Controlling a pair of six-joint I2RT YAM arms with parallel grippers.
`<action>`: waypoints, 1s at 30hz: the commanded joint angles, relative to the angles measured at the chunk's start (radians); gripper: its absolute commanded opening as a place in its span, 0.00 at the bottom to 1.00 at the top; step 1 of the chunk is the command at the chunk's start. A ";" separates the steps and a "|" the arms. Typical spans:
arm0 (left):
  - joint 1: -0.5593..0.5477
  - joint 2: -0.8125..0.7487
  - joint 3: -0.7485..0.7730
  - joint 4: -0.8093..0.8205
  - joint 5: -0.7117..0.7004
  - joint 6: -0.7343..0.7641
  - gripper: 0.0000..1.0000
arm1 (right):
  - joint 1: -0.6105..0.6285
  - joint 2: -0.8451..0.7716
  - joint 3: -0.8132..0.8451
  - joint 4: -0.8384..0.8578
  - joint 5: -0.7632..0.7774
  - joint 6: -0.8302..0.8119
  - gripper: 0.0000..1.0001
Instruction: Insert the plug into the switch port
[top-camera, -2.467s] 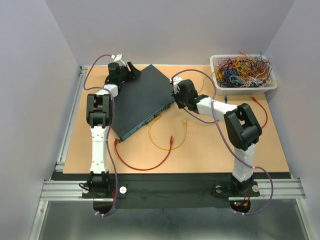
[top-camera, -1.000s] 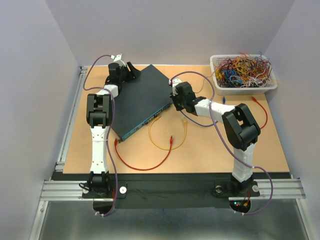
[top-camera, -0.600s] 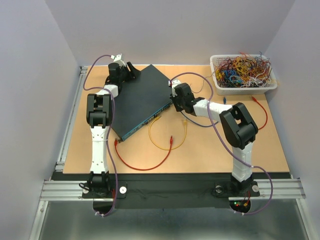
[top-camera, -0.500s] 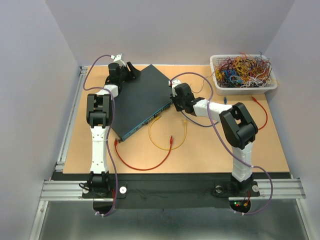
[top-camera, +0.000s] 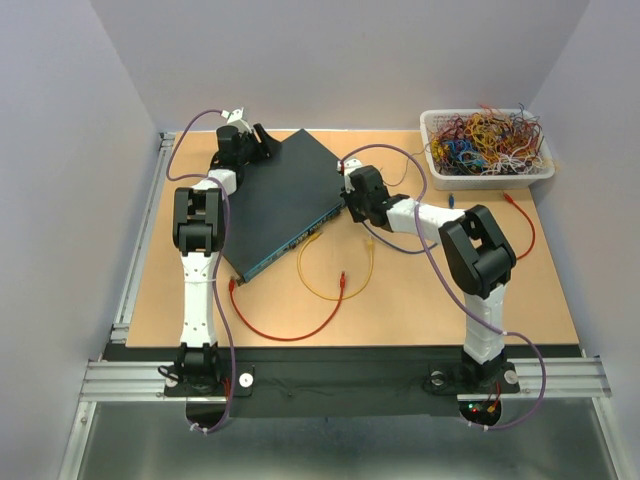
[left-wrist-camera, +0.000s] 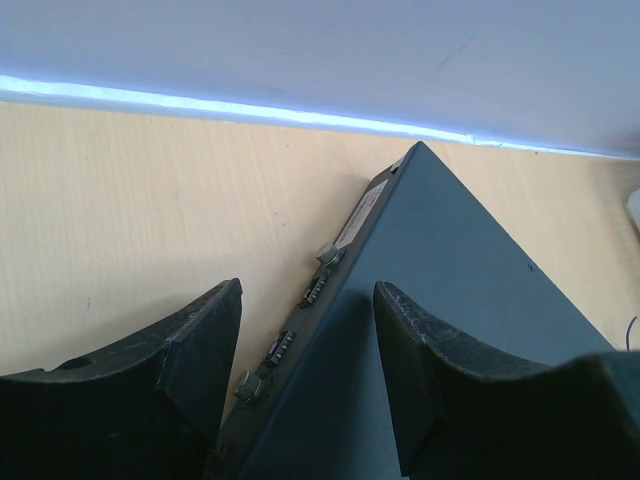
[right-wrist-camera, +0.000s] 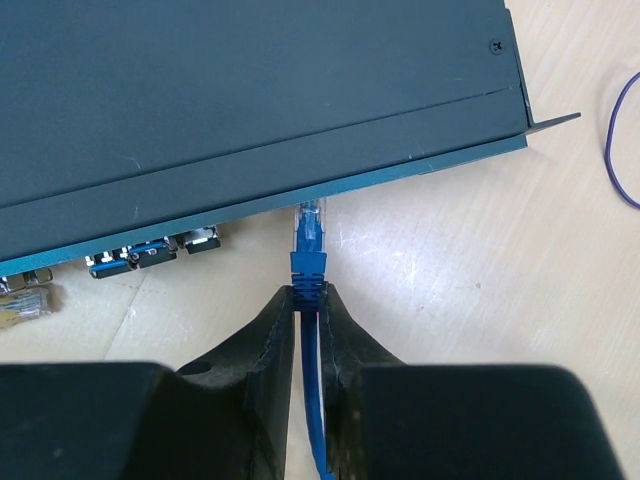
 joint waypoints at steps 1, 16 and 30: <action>-0.080 -0.030 -0.041 -0.111 0.110 -0.063 0.65 | 0.012 -0.050 0.063 0.080 -0.040 0.001 0.00; -0.080 -0.027 -0.038 -0.117 0.111 -0.065 0.65 | 0.024 -0.070 0.089 0.091 -0.051 0.008 0.00; -0.080 -0.021 -0.027 -0.123 0.111 -0.065 0.65 | 0.025 -0.077 0.126 0.098 -0.037 -0.002 0.00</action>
